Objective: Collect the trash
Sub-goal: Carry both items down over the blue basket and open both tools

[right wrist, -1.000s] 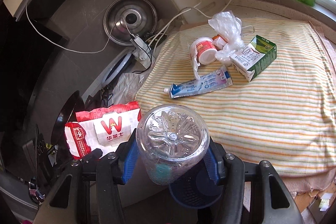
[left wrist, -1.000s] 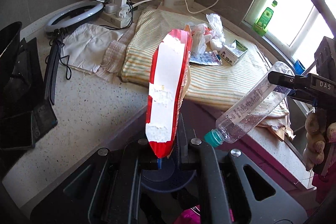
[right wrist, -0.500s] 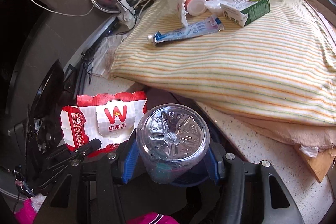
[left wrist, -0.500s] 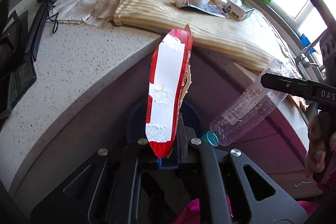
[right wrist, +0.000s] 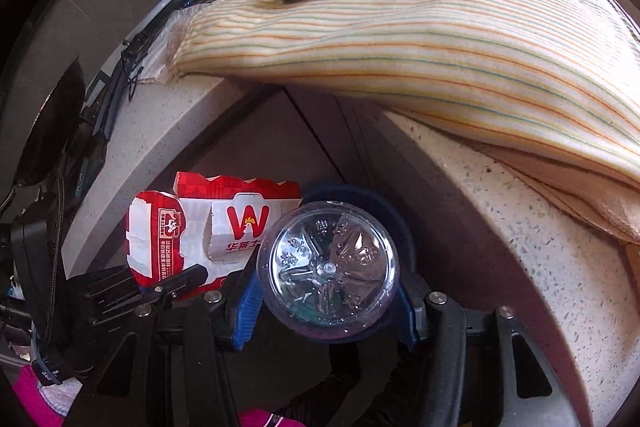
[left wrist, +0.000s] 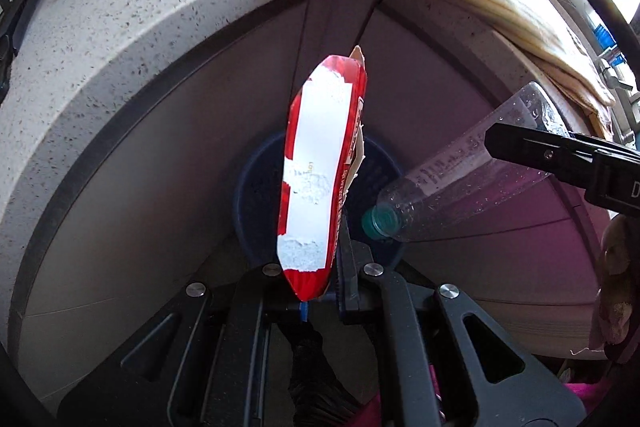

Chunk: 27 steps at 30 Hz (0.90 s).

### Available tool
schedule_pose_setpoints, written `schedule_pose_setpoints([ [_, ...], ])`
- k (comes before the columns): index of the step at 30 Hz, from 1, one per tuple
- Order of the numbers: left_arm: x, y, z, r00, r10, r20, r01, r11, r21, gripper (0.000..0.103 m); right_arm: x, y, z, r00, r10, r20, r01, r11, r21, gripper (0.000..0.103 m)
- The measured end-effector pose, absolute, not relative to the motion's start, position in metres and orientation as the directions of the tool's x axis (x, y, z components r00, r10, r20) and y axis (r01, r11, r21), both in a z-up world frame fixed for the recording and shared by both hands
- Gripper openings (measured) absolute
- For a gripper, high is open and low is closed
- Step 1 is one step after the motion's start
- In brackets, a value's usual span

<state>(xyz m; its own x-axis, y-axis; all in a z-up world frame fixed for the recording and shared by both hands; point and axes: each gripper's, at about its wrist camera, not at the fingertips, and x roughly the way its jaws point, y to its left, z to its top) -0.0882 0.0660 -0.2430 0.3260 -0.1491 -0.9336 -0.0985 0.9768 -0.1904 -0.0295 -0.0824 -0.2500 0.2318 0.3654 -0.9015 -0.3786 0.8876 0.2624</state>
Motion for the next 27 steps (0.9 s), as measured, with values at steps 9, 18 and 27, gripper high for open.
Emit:
schedule_pose_setpoints([
  [9, -0.077, 0.057, -0.276, 0.274, -0.144, -0.951, -0.111, 0.977, -0.18, 0.007, -0.027, -0.071, -0.275, 0.217, 0.309, -0.926, -0.402, 0.893, 0.204, 0.057],
  [18, -0.058, 0.043, -0.294, 0.242, -0.125, -0.962, -0.121, 0.98, -0.158, 0.011, -0.023, -0.065, -0.287, 0.201, 0.294, -0.934, -0.416, 0.889, 0.191, 0.057],
  [27, -0.058, 0.049, -0.299, 0.231, -0.104, -0.967, -0.108, 0.985, -0.132, 0.037, -0.016, -0.053, -0.296, 0.182, 0.284, -0.942, -0.419, 0.889, 0.187, 0.058],
])
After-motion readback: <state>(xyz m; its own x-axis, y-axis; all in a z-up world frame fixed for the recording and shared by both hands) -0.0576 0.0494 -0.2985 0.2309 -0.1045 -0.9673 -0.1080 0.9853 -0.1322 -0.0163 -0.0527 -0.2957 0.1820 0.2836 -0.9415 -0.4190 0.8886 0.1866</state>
